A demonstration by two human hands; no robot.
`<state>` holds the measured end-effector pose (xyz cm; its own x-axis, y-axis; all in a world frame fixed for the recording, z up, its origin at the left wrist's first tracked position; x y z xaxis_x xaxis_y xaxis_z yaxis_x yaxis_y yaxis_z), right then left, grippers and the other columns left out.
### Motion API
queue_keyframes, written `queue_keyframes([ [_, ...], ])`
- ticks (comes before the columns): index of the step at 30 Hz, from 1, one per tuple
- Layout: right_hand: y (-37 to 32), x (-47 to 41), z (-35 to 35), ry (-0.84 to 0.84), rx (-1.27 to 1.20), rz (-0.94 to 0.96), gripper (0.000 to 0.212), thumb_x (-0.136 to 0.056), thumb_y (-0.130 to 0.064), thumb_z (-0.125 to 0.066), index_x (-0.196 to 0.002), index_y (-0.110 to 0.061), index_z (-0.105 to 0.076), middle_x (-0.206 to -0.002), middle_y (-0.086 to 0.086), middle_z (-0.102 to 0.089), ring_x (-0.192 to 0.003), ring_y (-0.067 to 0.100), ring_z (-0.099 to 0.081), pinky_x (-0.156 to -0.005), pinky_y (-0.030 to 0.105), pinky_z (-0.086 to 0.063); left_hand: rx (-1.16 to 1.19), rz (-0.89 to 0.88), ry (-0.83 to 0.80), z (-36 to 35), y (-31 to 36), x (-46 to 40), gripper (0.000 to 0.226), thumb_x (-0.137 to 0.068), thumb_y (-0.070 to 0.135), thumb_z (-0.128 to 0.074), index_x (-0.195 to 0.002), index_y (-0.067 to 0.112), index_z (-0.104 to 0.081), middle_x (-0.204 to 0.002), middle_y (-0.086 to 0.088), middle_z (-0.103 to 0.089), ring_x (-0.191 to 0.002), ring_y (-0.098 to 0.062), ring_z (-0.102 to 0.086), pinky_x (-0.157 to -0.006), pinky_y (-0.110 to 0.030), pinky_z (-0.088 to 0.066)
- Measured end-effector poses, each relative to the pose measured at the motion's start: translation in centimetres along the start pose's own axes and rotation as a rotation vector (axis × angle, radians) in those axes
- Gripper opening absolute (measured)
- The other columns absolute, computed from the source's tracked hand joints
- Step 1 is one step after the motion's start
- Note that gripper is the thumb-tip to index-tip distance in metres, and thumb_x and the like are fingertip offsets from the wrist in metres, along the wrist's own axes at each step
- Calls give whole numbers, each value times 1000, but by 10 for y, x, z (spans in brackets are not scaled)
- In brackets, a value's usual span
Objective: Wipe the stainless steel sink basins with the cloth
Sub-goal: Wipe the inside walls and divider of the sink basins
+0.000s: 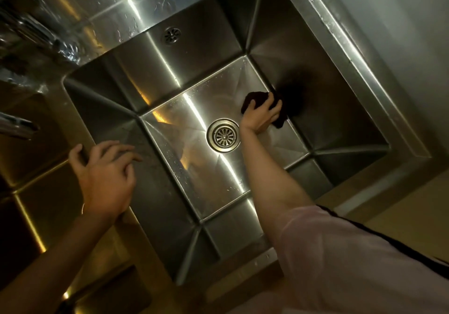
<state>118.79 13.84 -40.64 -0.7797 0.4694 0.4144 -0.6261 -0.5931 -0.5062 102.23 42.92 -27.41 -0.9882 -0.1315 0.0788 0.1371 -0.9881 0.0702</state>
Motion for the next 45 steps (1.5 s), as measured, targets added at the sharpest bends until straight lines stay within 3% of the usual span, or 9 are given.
queue_keyframes([
  [3,11,-18,-19,-86,249,76,70,-97,-39,-47,-154,-21,-11,-161,10,10,-148,34,6,-120,51,-9,13,-5,-3,2,3,-1,38,-87,28,-35,-97,23,-72,-115,-2,-66,-124,-23,-44,-112,-50,-8],
  [6,29,-39,-31,-133,444,165,74,-98,-45,-42,-155,-19,-4,-160,11,13,-147,38,8,-120,53,-9,77,-27,-14,6,5,-3,42,-86,29,-35,-100,16,-74,-117,-7,-66,-125,-22,-40,-114,-33,6],
  [9,42,-53,-41,-158,513,259,74,-98,-47,-39,-154,-18,-1,-160,12,12,-147,38,7,-121,46,-4,69,-24,-4,7,6,0,41,-86,27,-36,-98,17,-75,-117,-6,-66,-125,-25,-44,-114,-47,-3],
  [14,40,-72,-55,-219,507,392,72,-98,-45,-41,-154,-15,-7,-160,17,9,-147,37,6,-121,47,-2,75,-7,11,9,6,-2,40,-86,27,-37,-93,20,-76,-117,-3,-67,-124,-26,-47,-111,-54,-10],
  [20,-7,-109,-72,-379,439,588,74,-95,-38,-52,-154,-16,-12,-161,12,7,-148,34,10,-122,44,-1,55,-5,1,4,1,-2,36,-86,24,-40,-92,23,-76,-118,-1,-66,-125,-23,-45,-115,-41,1],
  [32,-73,-106,-118,-627,367,851,74,-87,-30,-66,-149,-17,-29,-161,5,-3,-149,28,5,-122,38,-3,-80,42,-117,-9,-11,-2,37,-85,31,-36,-89,35,-73,-124,9,-60,-131,-19,-43,-115,-55,-10],
  [34,-74,-92,-124,-641,327,853,71,-86,-37,-67,-147,-19,-35,-162,4,-5,-149,26,4,-122,37,-4,-88,45,-135,-11,-12,-2,37,-87,32,-35,-90,35,-72,-125,9,-60,-132,-19,-42,-114,-56,-11],
  [39,-60,-96,-113,-312,229,627,65,-82,-55,-63,-140,-33,-44,-160,9,-13,-148,33,-4,-119,50,-9,-92,45,-86,-6,-8,-2,39,-87,31,-35,-89,34,-73,-123,8,-61,-130,-20,-43,-116,-48,-5],
  [45,-55,-86,-138,-521,292,695,87,-79,-60,-64,-150,-28,-26,-161,6,-9,-148,33,0,-122,44,-4,-60,65,-81,-1,-2,-3,40,-86,31,-34,-86,32,-74,-122,6,-62,-129,-20,-43,-116,-45,-1],
])
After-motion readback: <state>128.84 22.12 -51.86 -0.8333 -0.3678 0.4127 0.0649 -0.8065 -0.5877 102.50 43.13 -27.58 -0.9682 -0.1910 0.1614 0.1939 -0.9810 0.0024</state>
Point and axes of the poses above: each hand's wrist, its own x-axis away from the middle knuckle, its own z-axis out of the back of the hand, y = z × x, the point moved 5 cm from there along -x, towards the middle knuckle
